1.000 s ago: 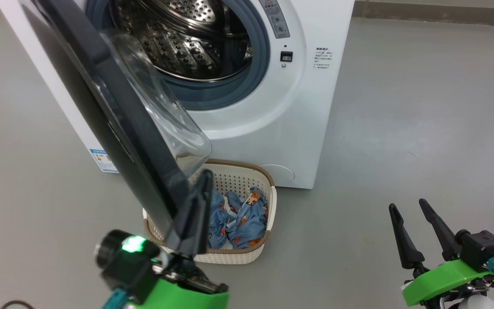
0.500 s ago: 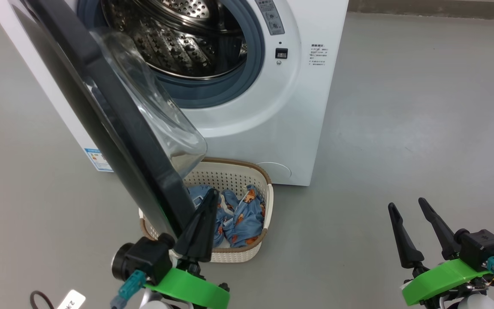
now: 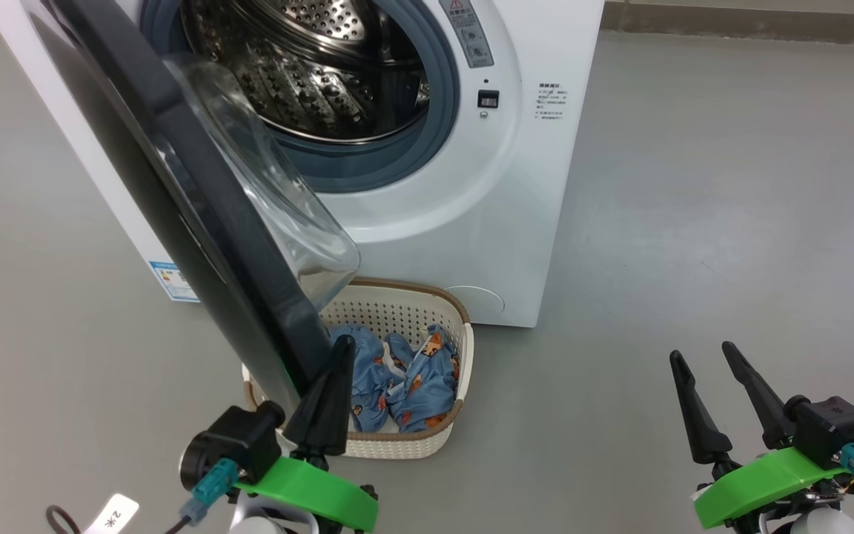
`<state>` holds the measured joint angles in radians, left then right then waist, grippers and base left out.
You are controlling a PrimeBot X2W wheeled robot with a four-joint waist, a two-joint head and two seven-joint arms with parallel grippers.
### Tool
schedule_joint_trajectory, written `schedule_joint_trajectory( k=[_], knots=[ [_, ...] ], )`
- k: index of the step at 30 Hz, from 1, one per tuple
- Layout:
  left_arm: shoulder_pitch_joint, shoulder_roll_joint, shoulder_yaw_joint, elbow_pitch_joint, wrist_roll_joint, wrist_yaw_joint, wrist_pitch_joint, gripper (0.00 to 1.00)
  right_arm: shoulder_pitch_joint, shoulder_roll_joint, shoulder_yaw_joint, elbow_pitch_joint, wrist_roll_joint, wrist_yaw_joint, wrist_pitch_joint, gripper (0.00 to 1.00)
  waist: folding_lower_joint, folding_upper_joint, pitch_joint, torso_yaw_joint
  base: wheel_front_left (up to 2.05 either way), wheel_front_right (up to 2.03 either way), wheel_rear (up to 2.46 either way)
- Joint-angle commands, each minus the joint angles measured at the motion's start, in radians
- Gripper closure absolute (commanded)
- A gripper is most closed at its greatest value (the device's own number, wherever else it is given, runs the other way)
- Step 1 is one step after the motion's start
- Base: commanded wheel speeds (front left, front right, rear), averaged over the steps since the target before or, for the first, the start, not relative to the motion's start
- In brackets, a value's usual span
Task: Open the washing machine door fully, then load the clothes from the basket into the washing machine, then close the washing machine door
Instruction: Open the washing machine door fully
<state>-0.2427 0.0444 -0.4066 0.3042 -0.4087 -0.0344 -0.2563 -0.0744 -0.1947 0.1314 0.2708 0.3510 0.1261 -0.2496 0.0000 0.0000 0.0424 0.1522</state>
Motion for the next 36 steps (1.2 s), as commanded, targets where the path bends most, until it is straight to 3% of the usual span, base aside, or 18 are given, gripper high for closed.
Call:
schedule_joint_trajectory(
  k=[1, 36],
  knots=[
    [-0.037, 0.006, 0.042, -0.008, -0.013, -0.003, -0.006, 1.0, -0.029, -0.018, 0.026, -0.027, -0.006, 0.005, -0.012, 0.0, 0.0, 0.0, -0.001, 0.001, 0.0, 0.0, 0.0],
    [0.026, 0.006, 0.143, 0.022, 0.013, -0.007, -0.006, 1.0, -0.025, -0.031, 0.011, -0.039, -0.015, 0.005, -0.012, 0.0, 0.0, 0.0, 0.0, 0.078, 0.0, 0.0, 0.0]
  ],
)
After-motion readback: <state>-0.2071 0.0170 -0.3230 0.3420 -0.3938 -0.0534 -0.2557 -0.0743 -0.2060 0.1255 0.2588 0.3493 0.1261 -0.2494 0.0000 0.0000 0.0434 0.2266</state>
